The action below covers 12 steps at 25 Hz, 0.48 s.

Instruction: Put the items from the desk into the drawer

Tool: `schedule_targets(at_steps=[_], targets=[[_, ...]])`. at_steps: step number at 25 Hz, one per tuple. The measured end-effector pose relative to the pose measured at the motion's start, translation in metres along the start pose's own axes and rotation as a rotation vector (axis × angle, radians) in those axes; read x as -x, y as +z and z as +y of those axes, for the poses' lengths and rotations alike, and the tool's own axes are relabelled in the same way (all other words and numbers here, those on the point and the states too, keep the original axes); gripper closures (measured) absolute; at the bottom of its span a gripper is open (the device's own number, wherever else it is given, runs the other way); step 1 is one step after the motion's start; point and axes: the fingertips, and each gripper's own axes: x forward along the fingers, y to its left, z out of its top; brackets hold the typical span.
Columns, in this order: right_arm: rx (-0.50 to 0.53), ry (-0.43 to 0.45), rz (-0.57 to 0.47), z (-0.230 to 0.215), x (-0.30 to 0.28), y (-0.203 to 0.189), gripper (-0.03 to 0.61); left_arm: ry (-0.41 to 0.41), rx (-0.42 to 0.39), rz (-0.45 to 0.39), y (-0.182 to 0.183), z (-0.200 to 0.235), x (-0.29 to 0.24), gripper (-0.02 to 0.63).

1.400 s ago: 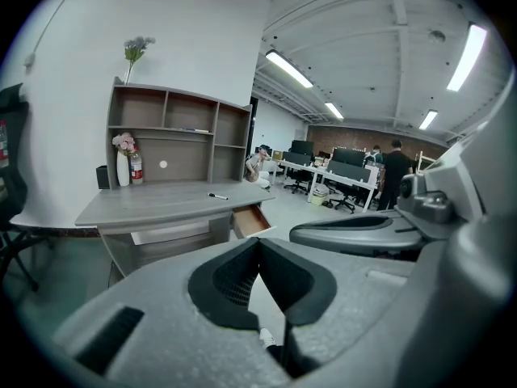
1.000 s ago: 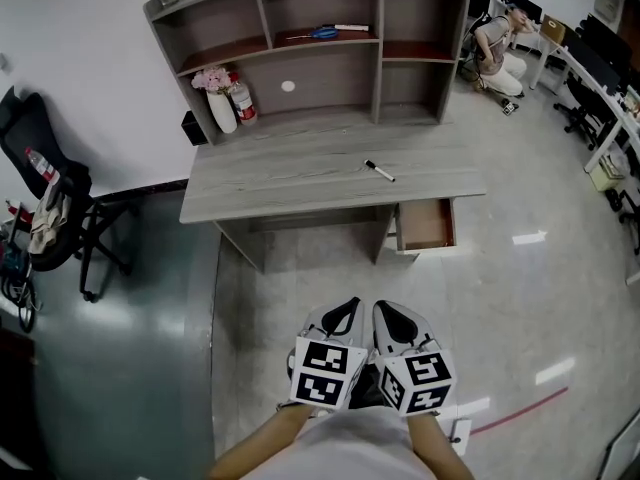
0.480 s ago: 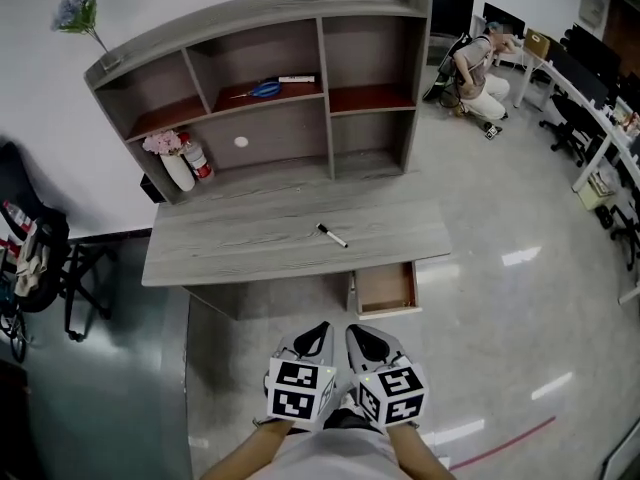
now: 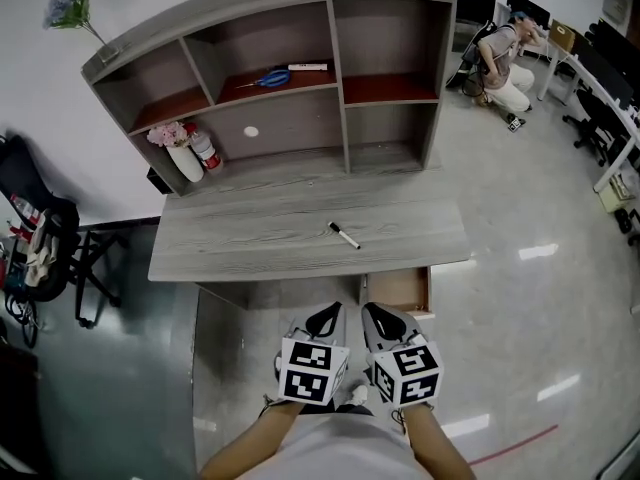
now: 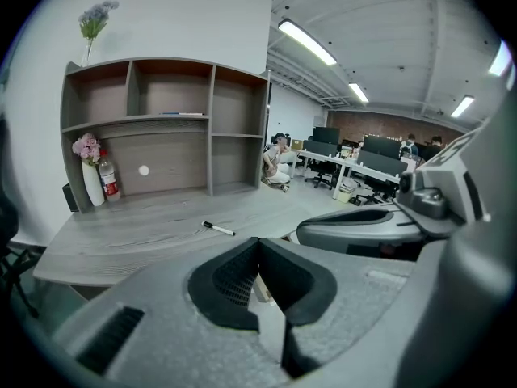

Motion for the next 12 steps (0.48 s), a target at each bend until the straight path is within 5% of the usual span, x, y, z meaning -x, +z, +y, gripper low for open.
schedule_targets(at_steps=[12], targets=[[0.093, -0.062, 0.141, -0.045, -0.117, 0.007, 0.577, -0.058, -0.001, 0.046, 0.027, 0.071, -0.084, 0.611]])
